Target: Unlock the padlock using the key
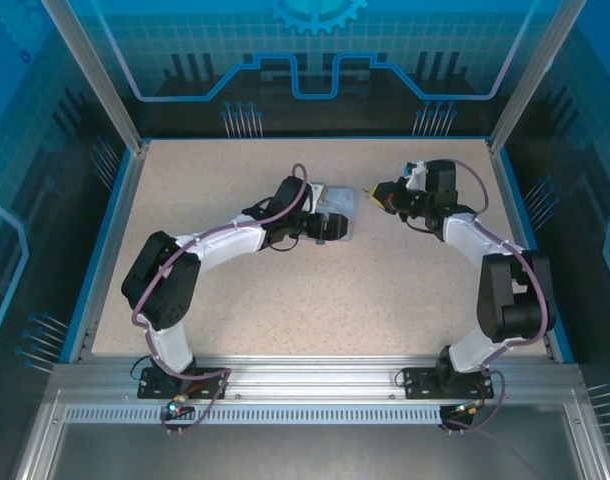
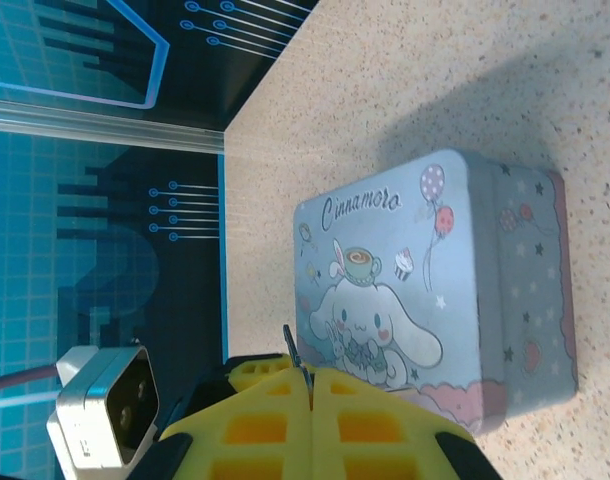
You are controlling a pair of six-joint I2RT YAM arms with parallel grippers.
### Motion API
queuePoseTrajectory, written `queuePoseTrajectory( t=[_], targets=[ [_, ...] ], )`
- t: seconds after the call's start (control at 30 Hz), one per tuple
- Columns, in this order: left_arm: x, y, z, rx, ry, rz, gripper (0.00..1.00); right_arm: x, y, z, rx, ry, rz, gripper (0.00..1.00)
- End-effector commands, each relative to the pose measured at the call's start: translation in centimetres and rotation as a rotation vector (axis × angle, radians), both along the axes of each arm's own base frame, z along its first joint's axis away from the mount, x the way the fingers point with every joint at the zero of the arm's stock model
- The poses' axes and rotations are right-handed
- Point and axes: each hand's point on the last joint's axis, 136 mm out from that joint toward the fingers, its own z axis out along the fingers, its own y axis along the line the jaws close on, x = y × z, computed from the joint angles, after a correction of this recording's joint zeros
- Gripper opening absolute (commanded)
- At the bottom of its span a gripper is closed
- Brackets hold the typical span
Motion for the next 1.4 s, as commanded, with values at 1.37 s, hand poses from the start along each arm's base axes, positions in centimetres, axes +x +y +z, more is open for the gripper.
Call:
queuePoseTrajectory(
  t=[1.37],
  targets=[
    [-1.6, 1.7, -8.1, -0.008, -0.113, 0.050, 0.99, 7.8, 7.8, -2.1, -0.163, 0.103, 0.090, 0.00]
  ],
)
